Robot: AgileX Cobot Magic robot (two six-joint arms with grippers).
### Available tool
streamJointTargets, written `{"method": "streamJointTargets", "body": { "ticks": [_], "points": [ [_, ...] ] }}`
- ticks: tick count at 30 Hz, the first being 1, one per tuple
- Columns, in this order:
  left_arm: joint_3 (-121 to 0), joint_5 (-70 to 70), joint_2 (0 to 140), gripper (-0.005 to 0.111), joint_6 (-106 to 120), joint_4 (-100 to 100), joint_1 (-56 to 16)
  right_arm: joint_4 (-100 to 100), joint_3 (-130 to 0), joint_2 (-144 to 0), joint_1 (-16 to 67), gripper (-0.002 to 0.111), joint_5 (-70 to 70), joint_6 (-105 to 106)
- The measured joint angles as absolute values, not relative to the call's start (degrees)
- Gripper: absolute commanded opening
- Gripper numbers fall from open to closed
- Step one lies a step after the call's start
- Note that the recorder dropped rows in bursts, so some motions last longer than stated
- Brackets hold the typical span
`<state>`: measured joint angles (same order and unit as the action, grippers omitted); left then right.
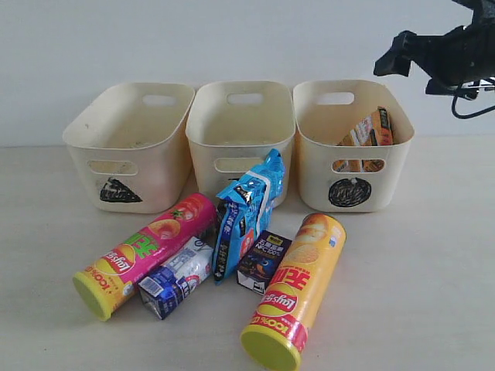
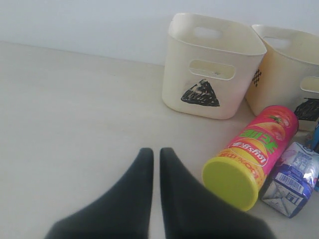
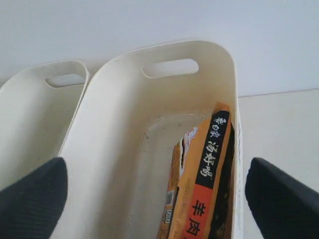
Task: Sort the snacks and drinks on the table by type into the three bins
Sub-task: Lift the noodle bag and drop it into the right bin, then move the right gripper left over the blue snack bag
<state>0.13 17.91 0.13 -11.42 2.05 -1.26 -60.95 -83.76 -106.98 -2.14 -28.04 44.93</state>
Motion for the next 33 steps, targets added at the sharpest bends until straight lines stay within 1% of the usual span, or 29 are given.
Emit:
{"method": "streamJointTargets", "body": {
  "ticks": [2, 4, 5, 7, 8, 10, 11, 12, 14, 17, 21, 28, 33],
  "points": [
    [0.13, 17.91, 0.13, 0.004, -11.42, 2.05, -1.26, -60.95, -84.02, -105.81, -2.14, 0.088, -27.95, 44.93],
    [0.13, 17.91, 0.13, 0.004, -11.42, 2.05, -1.26, -60.86, -84.79, -104.34, -2.14, 0.081, -28.17, 44.93],
    [0.13, 17.91, 0.13, 0.004, -11.42, 2.05, -1.26, -60.96, -85.11, -103.47, -2.14, 0.075, -28.47, 44.93],
    [0.13, 17.91, 0.13, 0.004, -11.42, 2.05, -1.26, -60.96, -85.91, -101.41, -2.14, 0.054, -29.53, 44.93],
    [0.13, 17.91, 0.13, 0.004, -11.42, 2.05, -1.26, -61.06, -86.19, -100.56, -2.14, 0.041, -30.29, 44.93],
    [0.13, 17.91, 0.13, 0.004, -11.42, 2.05, -1.26, -61.31, -86.41, -98.53, -2.14, 0.008, -32.81, 44.93],
    [0.13, 17.91, 0.13, 0.004, -11.42, 2.05, -1.26, -61.44, -86.54, -97.89, -2.14, 0.001, -34.44, 44.93],
    [0.13, 17.91, 0.13, 0.004, -11.42, 2.05, -1.26, -61.44, -86.64, -97.22, -2.14, 0.002, -36.30, 44.93],
    [0.13, 17.91, 0.13, 0.004, -11.42, 2.05, -1.26, -61.54, -86.64, -96.59, -2.14, 0.000, -40.32, 44.81],
    [0.13, 17.91, 0.13, 0.004, -11.42, 2.05, -1.26, -59.77, -86.43, -96.47, -2.14, 0.000, -47.69, 44.44],
    [0.13, 17.91, 0.13, 0.004, -11.42, 2.05, -1.26, -55.79, -81.94, -95.09, -1.52, 0.000, -53.35, 43.44],
    [0.13, 17.91, 0.13, 0.004, -11.42, 2.05, -1.26, -52.00, -68.90, -86.55, -1.03, 0.000, -52.72, 43.18],
    [0.13, 17.91, 0.13, 0.004, -11.42, 2.05, -1.26, -46.62, -61.96, -79.47, 2.61, 0.000, -49.90, 43.18]
  ]
}}
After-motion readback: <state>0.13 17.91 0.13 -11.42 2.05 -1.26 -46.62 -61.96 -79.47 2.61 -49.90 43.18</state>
